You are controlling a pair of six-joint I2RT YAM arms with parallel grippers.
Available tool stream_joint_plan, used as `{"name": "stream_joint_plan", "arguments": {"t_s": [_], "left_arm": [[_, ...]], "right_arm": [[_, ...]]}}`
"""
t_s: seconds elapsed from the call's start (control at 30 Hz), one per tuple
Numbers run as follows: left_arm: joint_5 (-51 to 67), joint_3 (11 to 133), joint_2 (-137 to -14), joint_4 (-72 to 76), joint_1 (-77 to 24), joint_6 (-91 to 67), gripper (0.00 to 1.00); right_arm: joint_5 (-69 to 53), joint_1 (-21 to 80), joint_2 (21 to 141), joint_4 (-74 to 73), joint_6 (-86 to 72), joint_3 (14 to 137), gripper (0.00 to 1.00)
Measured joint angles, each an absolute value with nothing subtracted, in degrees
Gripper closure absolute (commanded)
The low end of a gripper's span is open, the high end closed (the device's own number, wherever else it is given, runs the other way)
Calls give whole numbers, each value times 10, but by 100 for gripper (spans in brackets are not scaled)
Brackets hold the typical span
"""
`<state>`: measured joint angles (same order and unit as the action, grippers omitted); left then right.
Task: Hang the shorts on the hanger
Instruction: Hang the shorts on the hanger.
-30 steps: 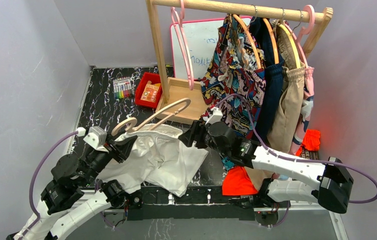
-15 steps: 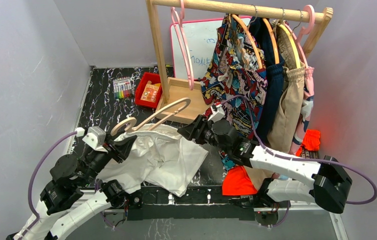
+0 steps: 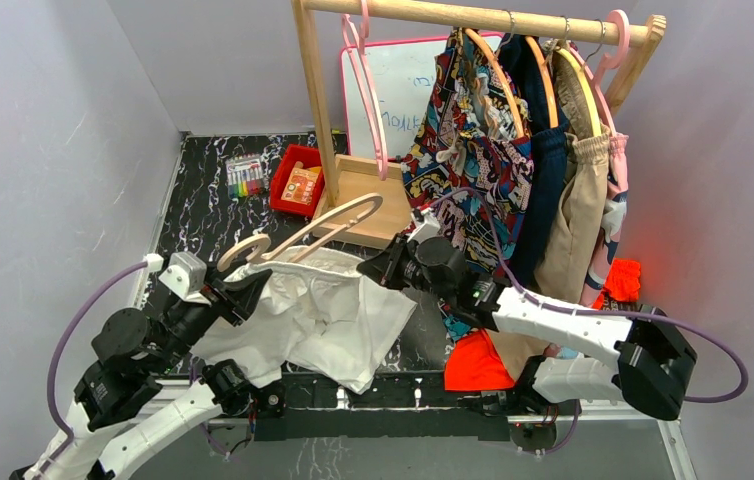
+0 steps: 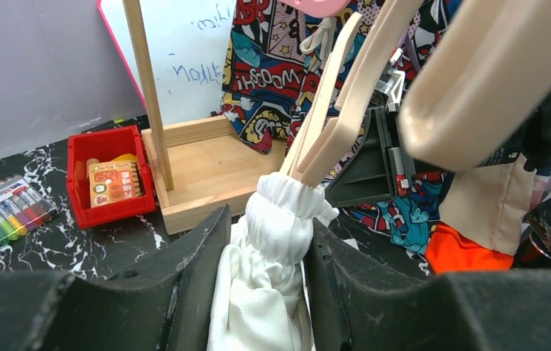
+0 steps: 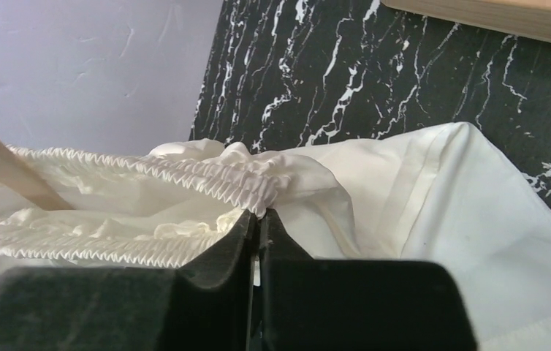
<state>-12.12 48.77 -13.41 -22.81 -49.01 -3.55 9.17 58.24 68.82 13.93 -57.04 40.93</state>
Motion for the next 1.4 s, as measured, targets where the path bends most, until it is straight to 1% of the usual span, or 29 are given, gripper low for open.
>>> {"name": "stream_joint_plan", "arguments": {"t_s": [0.03,0.13,0.3,0.4,0.53,0.7,0.83,1.03,1.27,1.33,1.4], "left_arm": [[-119,492,-137,-228,-490,-34,100],[-111,520,-154,-234,-490,-27,100],[-90,607,-190,-229,-490,-19,100],[-70,625,-185,-213,-490,-21,100],[-47,591,-166,-191,-490,-32,100],[-41,465,-141,-184,-490,-64,100],[-42,420,-141,-185,-490,-79,100],[-45,430,-159,-160,-490,-76,100],[-38,518,-239,-145,-490,-51,100],[-37,520,-237,-134,-490,-48,100],[-36,506,-223,-130,-490,-50,100]], "right_arm": [[90,582,687,139,-563,412,100],[90,582,673,128,-528,428,100],[106,582,620,72,-428,518,100],[121,582,584,56,-383,565,100],[150,582,539,41,-355,564,100],[199,582,518,-8,-351,484,100],[220,582,518,-63,-349,447,100],[237,582,495,-79,-335,452,100],[263,582,499,-115,-258,582,100],[267,582,489,-103,-250,594,100],[269,582,481,-102,-253,580,100]]}}
